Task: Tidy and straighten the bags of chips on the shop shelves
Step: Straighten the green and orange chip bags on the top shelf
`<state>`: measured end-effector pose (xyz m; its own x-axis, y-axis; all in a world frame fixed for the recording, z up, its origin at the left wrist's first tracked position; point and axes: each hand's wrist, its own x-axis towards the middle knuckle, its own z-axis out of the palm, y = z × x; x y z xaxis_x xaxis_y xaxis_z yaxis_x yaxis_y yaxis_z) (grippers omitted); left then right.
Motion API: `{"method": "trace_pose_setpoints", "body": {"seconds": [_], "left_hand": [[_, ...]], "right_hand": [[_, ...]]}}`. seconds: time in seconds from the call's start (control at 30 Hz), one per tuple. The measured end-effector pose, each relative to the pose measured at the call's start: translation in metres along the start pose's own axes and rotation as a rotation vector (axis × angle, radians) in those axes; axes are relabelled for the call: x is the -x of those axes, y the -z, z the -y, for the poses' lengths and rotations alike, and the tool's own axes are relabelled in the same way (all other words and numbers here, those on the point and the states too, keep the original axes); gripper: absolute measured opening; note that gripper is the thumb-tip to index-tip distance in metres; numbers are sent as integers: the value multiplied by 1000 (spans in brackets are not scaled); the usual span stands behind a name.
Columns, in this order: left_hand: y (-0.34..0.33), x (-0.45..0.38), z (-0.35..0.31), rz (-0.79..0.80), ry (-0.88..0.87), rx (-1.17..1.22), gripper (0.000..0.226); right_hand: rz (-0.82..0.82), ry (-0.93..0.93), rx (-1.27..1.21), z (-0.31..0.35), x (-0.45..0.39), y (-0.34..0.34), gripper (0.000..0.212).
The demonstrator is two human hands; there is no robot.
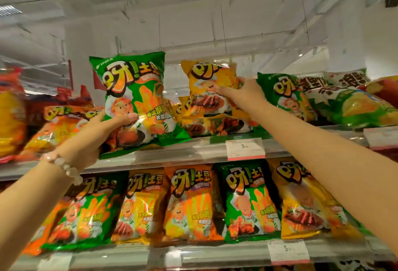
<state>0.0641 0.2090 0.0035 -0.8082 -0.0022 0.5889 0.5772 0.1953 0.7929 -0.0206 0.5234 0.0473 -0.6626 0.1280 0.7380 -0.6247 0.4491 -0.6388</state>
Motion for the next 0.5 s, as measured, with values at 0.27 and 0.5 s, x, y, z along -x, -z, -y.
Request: {"method": "trace_pose_setpoints", "body": {"seconds": [0.27,0.5], "left_hand": [[38,12,7,35,-15,-26,75],[43,13,10,100,-51,-37,91]], "right_hand": [[47,-88,70,8,2,-69,93],[113,-87,206,2,8,-89,80]]}}
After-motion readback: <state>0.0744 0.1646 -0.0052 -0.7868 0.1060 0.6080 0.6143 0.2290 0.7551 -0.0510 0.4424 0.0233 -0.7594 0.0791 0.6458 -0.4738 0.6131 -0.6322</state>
